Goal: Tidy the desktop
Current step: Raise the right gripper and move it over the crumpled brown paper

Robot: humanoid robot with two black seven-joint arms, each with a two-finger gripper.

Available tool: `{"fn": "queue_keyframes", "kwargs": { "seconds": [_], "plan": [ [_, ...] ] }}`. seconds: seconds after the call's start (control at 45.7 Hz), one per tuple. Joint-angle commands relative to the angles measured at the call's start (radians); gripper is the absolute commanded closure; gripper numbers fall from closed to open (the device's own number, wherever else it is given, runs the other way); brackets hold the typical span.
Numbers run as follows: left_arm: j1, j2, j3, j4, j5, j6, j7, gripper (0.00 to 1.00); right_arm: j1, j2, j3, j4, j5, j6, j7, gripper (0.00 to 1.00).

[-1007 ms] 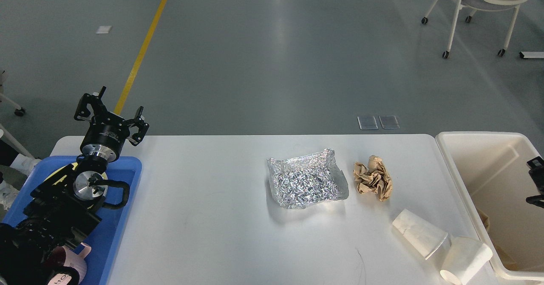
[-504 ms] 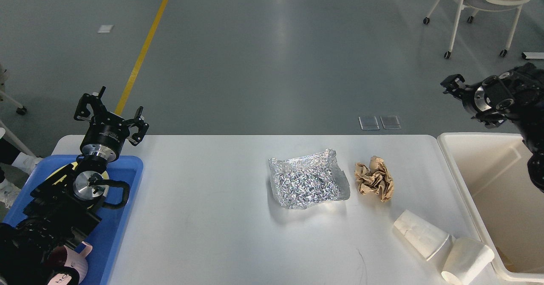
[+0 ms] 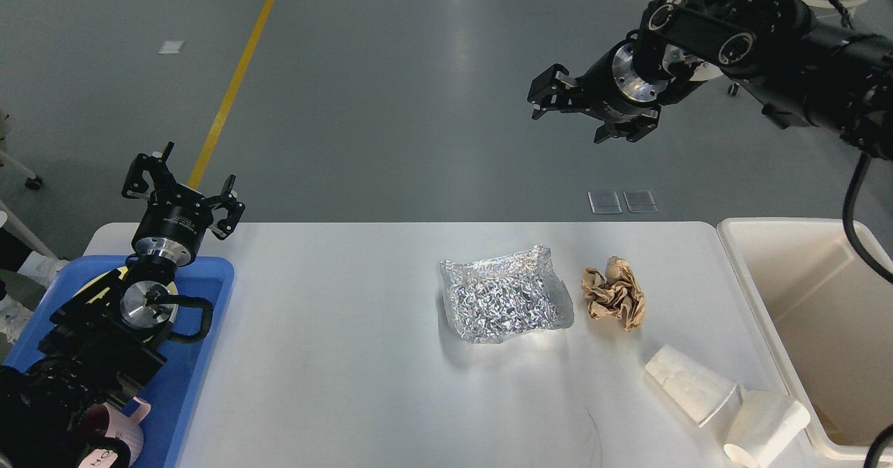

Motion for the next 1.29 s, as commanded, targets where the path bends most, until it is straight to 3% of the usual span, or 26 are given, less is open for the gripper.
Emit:
{"fn": "queue_keyframes", "kwargs": {
  "seconds": [0.0,0.197,0.547,0.722,0.963,1.27],
  "plan": [
    [0.000,0.000,0.000,0.000,0.000,0.000,-0.002,0.00,0.133,-0.014,-0.004,0.240,0.005,-0.013,-0.006,0.00],
    [0.000,0.000,0.000,0.000,0.002,0.000,0.000,0.00,0.332,-0.023,-0.004,0.610,0.017,-0.068,-0.012,0.00],
    [0.000,0.000,0.000,0.000,0.000,0.000,0.000,0.00,0.469,-0.066,-0.085,0.818,0.079,-0.053,-0.044,0.00],
    [0.002,0.000,-0.002,0.000,0.002,0.000,0.000,0.00,0.383,-0.064,-0.107,0.814,0.086,-0.106,-0.043,0.00],
    [0.000,0.000,0.000,0.000,0.000,0.000,0.000,0.01,0.086,-0.069,-0.122,0.710,0.122,-0.378,-0.040,0.00],
    [0.000,0.000,-0.002,0.000,0.000,0.000,0.000,0.00,-0.130,-0.068,-0.107,0.555,0.157,-0.538,-0.035,0.00]
  ]
}}
